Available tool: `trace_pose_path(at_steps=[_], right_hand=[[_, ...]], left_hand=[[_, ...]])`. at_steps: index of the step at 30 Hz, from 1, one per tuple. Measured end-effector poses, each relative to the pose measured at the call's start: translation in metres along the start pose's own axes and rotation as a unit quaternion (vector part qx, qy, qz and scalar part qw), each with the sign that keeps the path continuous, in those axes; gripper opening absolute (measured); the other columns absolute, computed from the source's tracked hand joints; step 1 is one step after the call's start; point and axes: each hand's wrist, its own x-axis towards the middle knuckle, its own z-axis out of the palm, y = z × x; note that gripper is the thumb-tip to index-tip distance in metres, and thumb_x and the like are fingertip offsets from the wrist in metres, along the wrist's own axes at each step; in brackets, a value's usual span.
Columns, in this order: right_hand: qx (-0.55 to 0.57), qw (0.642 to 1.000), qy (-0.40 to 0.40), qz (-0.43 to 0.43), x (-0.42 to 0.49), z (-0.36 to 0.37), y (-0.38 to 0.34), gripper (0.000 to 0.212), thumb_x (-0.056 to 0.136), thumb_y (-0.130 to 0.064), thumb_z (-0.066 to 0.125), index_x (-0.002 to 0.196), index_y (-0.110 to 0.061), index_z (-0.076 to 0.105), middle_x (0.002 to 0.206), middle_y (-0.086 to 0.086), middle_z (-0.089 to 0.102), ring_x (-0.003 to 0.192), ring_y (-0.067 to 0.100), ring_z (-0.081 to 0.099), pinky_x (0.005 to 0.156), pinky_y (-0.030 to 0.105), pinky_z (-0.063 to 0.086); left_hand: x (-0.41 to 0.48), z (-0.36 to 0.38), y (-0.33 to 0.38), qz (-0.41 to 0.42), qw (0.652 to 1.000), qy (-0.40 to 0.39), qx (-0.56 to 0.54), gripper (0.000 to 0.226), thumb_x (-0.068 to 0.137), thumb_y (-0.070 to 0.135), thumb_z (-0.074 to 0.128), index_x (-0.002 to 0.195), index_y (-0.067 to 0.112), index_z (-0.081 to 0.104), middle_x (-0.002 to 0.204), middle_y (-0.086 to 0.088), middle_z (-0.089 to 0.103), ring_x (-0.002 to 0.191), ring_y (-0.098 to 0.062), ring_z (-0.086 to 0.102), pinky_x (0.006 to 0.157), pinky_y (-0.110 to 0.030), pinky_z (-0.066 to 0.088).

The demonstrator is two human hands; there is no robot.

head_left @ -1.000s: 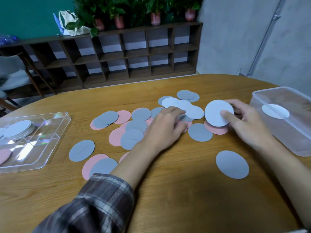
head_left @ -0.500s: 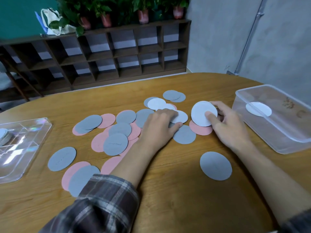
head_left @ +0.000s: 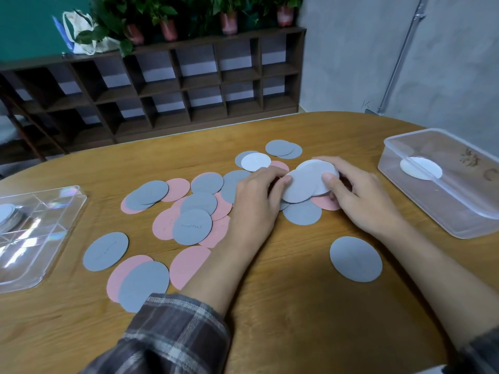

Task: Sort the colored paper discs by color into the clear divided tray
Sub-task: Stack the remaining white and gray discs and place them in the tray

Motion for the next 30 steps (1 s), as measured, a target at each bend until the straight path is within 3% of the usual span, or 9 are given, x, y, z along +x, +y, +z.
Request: trace_pose_path(at_steps=[3, 7, 11, 14, 16, 20, 23, 27, 30], right_hand=[[0.010, 1.000, -0.014, 0.003, -0.001, 0.001, -0.001, 0.034, 0.109, -0.024, 0.044, 0.134, -0.039, 0.061, 0.083, -0.011, 0.067, 0.079, 0.008, 0.064, 0.074, 0.020, 0.049], [0.027, 0.999, -0.028, 0.007, -0.002, 0.003, -0.004, 0.037, 0.111, -0.026, 0.039, 0.137, -0.039, 0.061, 0.079, 0.004, 0.066, 0.074, 0.011, 0.063, 0.074, 0.027, 0.051], [-0.002, 0.999, -0.045, -0.008, -0.003, 0.006, -0.009, 0.040, 0.108, -0.029, 0.048, 0.147, -0.031, 0.051, 0.093, -0.016, 0.063, 0.084, -0.007, 0.063, 0.071, 0.003, 0.044], [-0.037, 0.998, -0.044, -0.019, -0.002, 0.006, -0.009, 0.038, 0.107, -0.025, 0.049, 0.144, -0.032, 0.052, 0.101, -0.020, 0.060, 0.088, -0.011, 0.059, 0.071, 0.005, 0.042], [-0.051, 0.998, -0.041, -0.017, -0.002, 0.004, -0.005, 0.033, 0.107, -0.029, 0.049, 0.140, -0.032, 0.054, 0.103, -0.013, 0.064, 0.089, -0.005, 0.060, 0.071, 0.010, 0.044], [-0.056, 0.998, -0.016, -0.016, -0.002, 0.003, -0.001, 0.031, 0.106, -0.027, 0.051, 0.136, -0.024, 0.056, 0.102, -0.003, 0.068, 0.084, -0.001, 0.061, 0.067, 0.005, 0.042], [-0.043, 0.999, -0.014, -0.002, -0.001, 0.003, -0.001, 0.031, 0.106, -0.027, 0.051, 0.136, -0.024, 0.057, 0.104, -0.002, 0.069, 0.084, 0.000, 0.061, 0.066, 0.004, 0.043], [-0.033, 0.999, -0.002, 0.010, -0.001, 0.003, -0.001, 0.031, 0.106, -0.025, 0.053, 0.136, -0.023, 0.058, 0.107, -0.002, 0.069, 0.088, -0.003, 0.061, 0.066, 0.002, 0.043], [-0.025, 0.999, 0.013, 0.022, -0.001, 0.003, 0.000, 0.030, 0.106, -0.024, 0.053, 0.135, -0.026, 0.058, 0.110, -0.004, 0.068, 0.090, -0.008, 0.059, 0.067, 0.001, 0.040]], left_hand=[[-0.002, 0.004, 0.003, -0.076, 0.995, -0.022, -0.057, 0.027, 0.099, 0.023, 0.070, 0.126, 0.021, 0.068, 0.078, 0.005, 0.074, 0.074, -0.006, 0.070, 0.075, -0.023, 0.057], [0.000, 0.007, 0.004, -0.095, 0.994, -0.020, -0.046, 0.022, 0.096, 0.026, 0.073, 0.117, 0.020, 0.078, 0.071, 0.003, 0.074, 0.069, -0.012, 0.071, 0.076, -0.035, 0.059], [0.002, 0.007, 0.004, -0.060, 0.998, 0.000, -0.002, 0.019, 0.095, 0.028, 0.074, 0.104, 0.013, 0.081, 0.075, -0.001, 0.073, 0.071, -0.017, 0.066, 0.072, -0.040, 0.054], [0.006, 0.004, 0.003, -0.035, 0.999, -0.004, 0.030, 0.024, 0.095, 0.035, 0.074, 0.109, 0.017, 0.081, 0.089, 0.002, 0.073, 0.082, -0.014, 0.066, 0.077, -0.039, 0.055], [0.009, 0.001, 0.000, -0.035, 0.998, -0.012, 0.059, 0.029, 0.097, 0.040, 0.070, 0.114, 0.019, 0.078, 0.106, 0.003, 0.074, 0.098, -0.016, 0.066, 0.083, -0.037, 0.055], [0.009, -0.003, -0.009, -0.061, 0.985, -0.091, 0.132, 0.043, 0.100, 0.038, 0.063, 0.138, 0.017, 0.064, 0.142, -0.001, 0.064, 0.129, -0.023, 0.058, 0.100, -0.038, 0.051], [0.008, -0.003, -0.009, -0.078, 0.978, -0.110, 0.161, 0.036, 0.099, 0.037, 0.063, 0.126, 0.015, 0.066, 0.121, -0.004, 0.071, 0.114, -0.029, 0.063, 0.086, -0.041, 0.052], [0.009, -0.003, -0.009, -0.074, 0.978, -0.084, 0.174, 0.038, 0.098, 0.039, 0.064, 0.129, 0.017, 0.066, 0.117, -0.004, 0.073, 0.111, -0.029, 0.064, 0.085, -0.045, 0.054], [0.008, -0.004, -0.009, -0.049, 0.980, -0.055, 0.183, 0.029, 0.104, 0.040, 0.056, 0.113, 0.015, 0.067, 0.099, -0.004, 0.073, 0.095, -0.029, 0.065, 0.073, -0.043, 0.050]])
